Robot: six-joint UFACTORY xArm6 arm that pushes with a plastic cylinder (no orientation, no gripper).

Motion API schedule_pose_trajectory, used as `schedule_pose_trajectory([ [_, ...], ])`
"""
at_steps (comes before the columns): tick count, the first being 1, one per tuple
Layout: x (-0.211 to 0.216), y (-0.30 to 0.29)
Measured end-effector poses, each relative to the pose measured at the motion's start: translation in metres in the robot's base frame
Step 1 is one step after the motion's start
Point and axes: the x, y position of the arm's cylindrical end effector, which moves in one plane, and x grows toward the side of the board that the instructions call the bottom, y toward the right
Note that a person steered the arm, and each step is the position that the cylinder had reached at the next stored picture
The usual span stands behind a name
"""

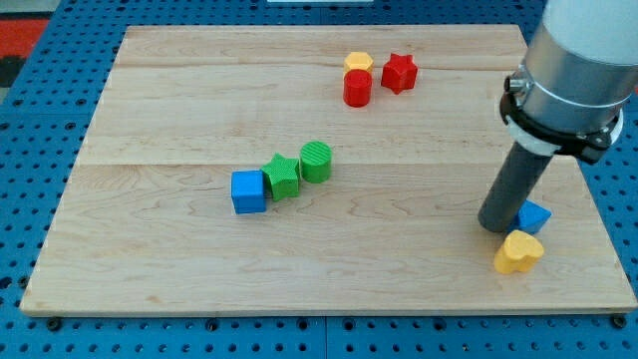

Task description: Move yellow heart with blue triangle towards bottom right

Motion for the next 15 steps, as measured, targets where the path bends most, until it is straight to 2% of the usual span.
schedule_pose_trajectory([
  [2, -0.019, -0.117],
  [3, 0.003, -0.135],
  [5, 0.029, -0.025],
  [8, 0.039, 0.007],
  [9, 0.04, -0.043],
  [10, 0.025, -0.053],
  [12, -0.042, -0.02],
  [13, -0.051, 0.034],
  [15, -0.029, 0.026],
])
